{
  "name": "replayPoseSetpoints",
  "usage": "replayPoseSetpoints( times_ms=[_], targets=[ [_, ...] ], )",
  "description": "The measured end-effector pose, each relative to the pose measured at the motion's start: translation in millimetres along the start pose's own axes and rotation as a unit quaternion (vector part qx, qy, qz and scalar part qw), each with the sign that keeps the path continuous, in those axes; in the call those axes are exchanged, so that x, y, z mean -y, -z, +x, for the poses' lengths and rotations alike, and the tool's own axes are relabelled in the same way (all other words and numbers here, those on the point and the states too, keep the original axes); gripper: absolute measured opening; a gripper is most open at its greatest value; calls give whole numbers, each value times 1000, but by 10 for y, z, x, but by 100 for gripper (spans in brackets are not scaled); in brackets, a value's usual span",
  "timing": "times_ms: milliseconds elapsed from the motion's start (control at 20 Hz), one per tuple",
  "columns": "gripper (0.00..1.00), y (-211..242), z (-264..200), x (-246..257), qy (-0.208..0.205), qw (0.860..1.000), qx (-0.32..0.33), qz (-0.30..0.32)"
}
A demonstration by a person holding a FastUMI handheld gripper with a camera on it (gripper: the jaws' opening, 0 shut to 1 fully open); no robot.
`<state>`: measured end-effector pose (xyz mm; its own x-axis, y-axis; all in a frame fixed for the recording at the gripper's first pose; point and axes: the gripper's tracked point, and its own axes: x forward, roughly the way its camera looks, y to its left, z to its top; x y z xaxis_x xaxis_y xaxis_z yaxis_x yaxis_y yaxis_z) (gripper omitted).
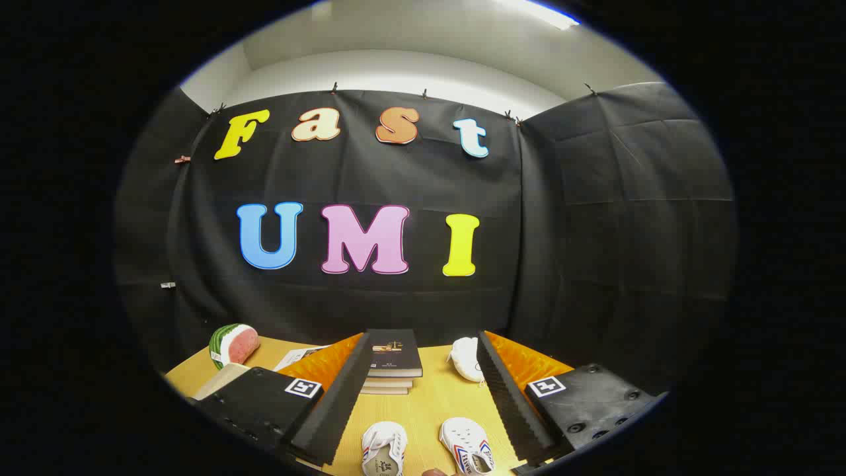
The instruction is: Open the storage box then place both shoes into the box .Put the left shoe in first, then the right shoe, with the right side of both shoes facing outward in a uniform manner.
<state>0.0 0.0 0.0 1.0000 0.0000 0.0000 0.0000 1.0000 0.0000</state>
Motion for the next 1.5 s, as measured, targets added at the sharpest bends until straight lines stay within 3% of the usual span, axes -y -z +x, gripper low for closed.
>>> replayPoseSetpoints(
  times_ms=[1050,1500],
  targets=[
    [97,69,46,-51,-1,1000,-19,0],
    [97,289,72,-152,-21,999,-47,-5]
  ],
)
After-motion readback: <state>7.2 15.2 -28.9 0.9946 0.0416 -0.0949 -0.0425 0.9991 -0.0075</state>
